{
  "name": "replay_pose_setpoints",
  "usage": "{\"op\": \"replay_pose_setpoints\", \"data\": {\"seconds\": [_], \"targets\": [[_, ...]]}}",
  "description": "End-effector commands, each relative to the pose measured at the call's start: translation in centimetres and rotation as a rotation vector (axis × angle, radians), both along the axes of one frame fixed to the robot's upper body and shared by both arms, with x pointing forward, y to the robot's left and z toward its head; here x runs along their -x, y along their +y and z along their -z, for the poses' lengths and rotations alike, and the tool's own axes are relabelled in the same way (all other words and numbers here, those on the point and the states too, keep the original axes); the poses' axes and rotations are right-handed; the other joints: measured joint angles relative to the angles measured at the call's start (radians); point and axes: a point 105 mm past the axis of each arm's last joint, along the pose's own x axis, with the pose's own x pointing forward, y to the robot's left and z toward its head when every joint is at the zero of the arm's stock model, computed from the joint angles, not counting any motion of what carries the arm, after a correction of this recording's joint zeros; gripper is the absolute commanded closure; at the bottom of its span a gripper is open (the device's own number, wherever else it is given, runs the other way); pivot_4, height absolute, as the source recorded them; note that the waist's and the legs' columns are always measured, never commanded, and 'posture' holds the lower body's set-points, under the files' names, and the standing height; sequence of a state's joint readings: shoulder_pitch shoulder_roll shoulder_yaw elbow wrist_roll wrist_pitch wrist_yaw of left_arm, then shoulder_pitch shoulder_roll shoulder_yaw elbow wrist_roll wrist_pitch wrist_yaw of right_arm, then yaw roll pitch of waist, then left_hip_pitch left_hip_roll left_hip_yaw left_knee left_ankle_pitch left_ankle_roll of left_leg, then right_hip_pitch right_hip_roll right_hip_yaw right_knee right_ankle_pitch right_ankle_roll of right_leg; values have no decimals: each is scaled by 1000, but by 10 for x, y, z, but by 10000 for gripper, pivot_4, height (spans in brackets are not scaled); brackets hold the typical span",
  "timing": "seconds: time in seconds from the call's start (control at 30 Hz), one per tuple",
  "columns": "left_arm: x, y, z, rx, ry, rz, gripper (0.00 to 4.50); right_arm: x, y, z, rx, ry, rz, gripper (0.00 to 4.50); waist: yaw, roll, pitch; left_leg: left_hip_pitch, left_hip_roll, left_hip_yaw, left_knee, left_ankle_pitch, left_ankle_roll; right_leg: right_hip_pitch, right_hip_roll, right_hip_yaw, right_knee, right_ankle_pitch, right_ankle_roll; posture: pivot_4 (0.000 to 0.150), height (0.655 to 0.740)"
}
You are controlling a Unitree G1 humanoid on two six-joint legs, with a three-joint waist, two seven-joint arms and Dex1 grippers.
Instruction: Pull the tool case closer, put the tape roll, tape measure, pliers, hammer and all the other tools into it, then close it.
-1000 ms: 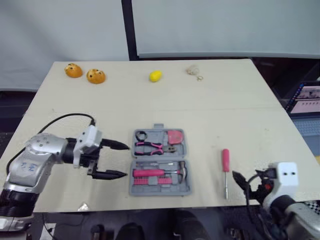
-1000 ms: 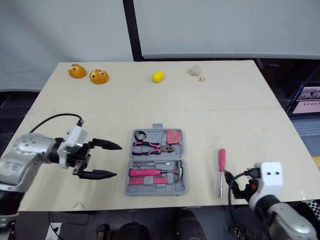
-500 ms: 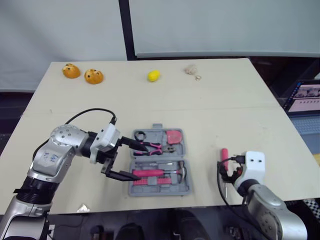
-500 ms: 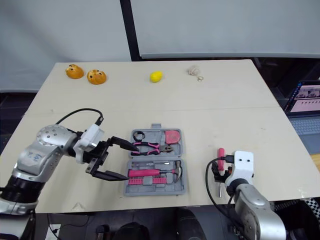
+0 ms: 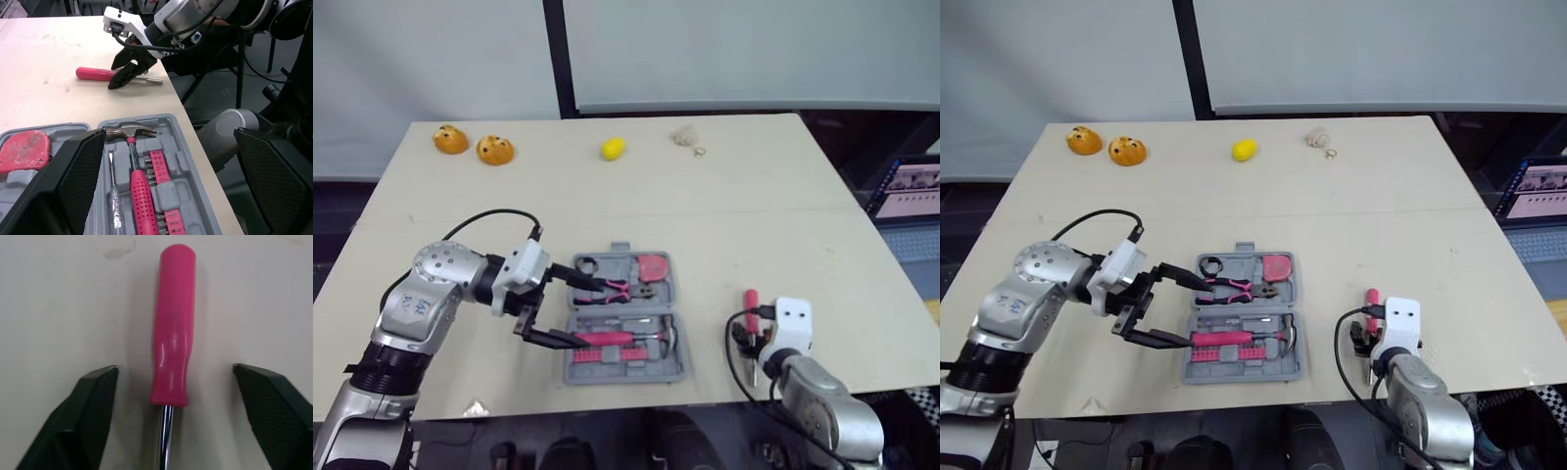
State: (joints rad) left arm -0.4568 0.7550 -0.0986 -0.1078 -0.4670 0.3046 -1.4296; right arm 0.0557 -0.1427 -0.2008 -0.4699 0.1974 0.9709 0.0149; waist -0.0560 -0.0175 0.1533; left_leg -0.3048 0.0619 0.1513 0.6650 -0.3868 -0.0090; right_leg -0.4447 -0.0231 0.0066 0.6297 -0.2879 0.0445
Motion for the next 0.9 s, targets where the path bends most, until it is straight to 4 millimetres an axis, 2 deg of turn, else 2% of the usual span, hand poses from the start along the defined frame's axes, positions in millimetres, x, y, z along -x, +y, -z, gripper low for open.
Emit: {"op": "replay_pose_setpoints", "data": {"seconds": [0.03,0.13,0.17,0.27,0.37,0.47,0.53,0.7,0.8,0.9], "targets": [[-1,-2,-7,7,-42,10,0,-1,-5,-8,24,-37,25,24788,0,0,0,0,0,0,0,0,0,0,0,0,0,0,0,1500,7370],[-1,-1,-6,7,-45,4,0,0,-4,-18,66,-56,-14,40330,0,0,0,0,0,0,0,0,0,0,0,0,0,0,0,1500,7370],[-1,-1,-6,6,-45,0,0,1,-4,-23,82,-66,-41,40955,0,0,0,0,0,0,0,0,0,0,0,0,0,0,0,1500,7370],[0,5,-3,-9,-36,-19,0,-1,9,-49,120,-119,-204,40932,-1,1,1,0,-1,0,0,0,0,0,-1,0,0,0,1,1500,7370],[4,24,5,-57,12,-59,0,8,55,-82,120,-138,-622,40932,-12,2,2,0,0,1,0,0,0,0,0,1,0,1,1,1500,7370],[17,47,23,-169,43,-55,0,27,89,-94,138,-52,-987,40932,-19,2,2,1,2,-2,-1,1,0,0,2,0,0,0,0,1500,7370],[22,57,29,-217,51,-53,0,34,98,-97,154,5,-1106,40932,-20,1,3,1,2,-2,-2,1,0,0,2,0,0,-1,-1,1500,7370],[28,88,48,-345,59,-80,0,46,152,-95,162,147,-1462,40932,-16,-1,5,-2,1,-3,-1,0,2,-3,-1,-2,0,-1,-2,1500,7370],[29,95,55,-376,47,-83,0,47,170,-88,210,213,-1558,40932,-14,-1,5,-4,1,-3,0,0,3,-5,-2,-3,-1,-1,-2,1500,7370],[27,98,59,-386,35,-90,0,43,189,-81,245,240,-1597,40932,-6,-1,4,-18,0,-2,3,0,3,-18,-3,-5,1,-1,-2,1500,7370]]}}
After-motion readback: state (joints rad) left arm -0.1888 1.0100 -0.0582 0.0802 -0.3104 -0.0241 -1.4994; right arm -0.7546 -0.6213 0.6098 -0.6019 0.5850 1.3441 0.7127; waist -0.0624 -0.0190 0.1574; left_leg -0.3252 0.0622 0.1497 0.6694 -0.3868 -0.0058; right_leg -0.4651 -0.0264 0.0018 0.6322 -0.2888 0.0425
